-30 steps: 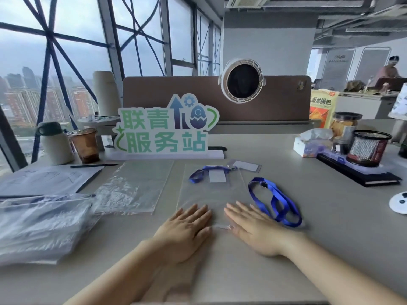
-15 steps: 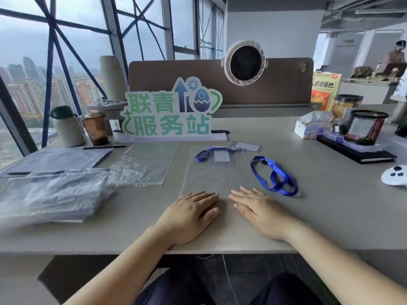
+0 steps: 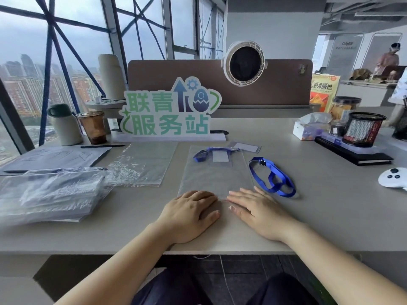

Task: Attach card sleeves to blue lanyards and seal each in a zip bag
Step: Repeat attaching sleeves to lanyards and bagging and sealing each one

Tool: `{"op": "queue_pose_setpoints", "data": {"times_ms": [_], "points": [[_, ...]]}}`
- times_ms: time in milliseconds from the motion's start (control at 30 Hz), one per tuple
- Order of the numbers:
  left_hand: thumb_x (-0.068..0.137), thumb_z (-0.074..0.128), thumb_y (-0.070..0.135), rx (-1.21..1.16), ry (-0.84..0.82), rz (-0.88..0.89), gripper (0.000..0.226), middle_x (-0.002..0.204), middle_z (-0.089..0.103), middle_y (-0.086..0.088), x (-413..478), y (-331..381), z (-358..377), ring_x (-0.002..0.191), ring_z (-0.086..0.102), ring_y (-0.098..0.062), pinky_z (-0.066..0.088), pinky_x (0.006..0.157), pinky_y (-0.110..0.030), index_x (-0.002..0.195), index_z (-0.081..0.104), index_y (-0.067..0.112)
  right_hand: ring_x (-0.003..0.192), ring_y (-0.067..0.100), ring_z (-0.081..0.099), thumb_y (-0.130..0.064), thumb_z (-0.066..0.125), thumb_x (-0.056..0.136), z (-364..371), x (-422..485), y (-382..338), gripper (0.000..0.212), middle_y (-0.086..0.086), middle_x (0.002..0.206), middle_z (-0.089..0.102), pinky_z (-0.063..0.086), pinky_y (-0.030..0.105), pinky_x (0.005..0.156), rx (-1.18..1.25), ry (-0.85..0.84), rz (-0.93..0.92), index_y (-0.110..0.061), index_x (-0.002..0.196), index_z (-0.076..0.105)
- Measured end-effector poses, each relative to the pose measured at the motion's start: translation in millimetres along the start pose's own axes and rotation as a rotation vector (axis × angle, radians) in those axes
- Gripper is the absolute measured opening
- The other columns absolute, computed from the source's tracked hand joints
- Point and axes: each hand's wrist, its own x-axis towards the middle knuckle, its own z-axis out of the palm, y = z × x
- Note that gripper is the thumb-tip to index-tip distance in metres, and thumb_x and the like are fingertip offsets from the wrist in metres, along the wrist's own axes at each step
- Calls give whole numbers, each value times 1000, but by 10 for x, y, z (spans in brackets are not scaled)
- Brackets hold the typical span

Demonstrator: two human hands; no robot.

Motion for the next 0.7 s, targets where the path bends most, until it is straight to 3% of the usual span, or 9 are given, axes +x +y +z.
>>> {"op": "queue_pose_setpoints", "data": {"times_ms": [100, 233, 400, 600, 700], "points": [[90, 24, 68, -21, 19, -11, 61, 145, 34, 20, 9, 15, 20, 136, 28, -6, 27, 111, -28, 140, 36, 36, 141, 0, 17, -82, -20, 62, 13, 3, -8, 105, -23, 150, 27, 0, 27, 116, -32, 21, -4, -39, 141, 35], [83, 14, 73, -47, -3, -11, 70, 145, 33, 19, 7, 18, 31, 136, 25, -7, 27, 112, -32, 143, 27, 40, 141, -1, 15, -81, -17, 64, 12, -6, 1, 101, -23, 151, 24, -2, 25, 115, 2, 30, -1, -39, 142, 32], [79, 5, 76, -19, -50, -3, 73, 142, 30, 21, 27, 10, 37, 134, 22, -9, 24, 111, -36, 143, 23, 47, 141, -1, 16, -62, 15, 90, -8, -8, -35, 60, -22, 150, 27, -1, 24, 115, -3, 13, 24, -38, 141, 36], [82, 14, 77, 41, -54, -9, 71, 141, 30, 18, 46, 62, 2, 133, 24, -11, 24, 111, -35, 143, 26, 44, 142, -2, 11, -75, -16, 69, -5, -12, -21, 94, -25, 150, 24, -4, 32, 117, -66, 15, 2, -40, 142, 31], [75, 6, 81, 53, -40, -26, 79, 140, 31, 18, 28, 105, -8, 131, 25, -11, 25, 109, -35, 142, 24, 45, 142, -2, 11, -72, -14, 71, 2, -11, -29, 90, -25, 150, 24, -5, 32, 116, -83, 38, -1, -40, 142, 30]]}}
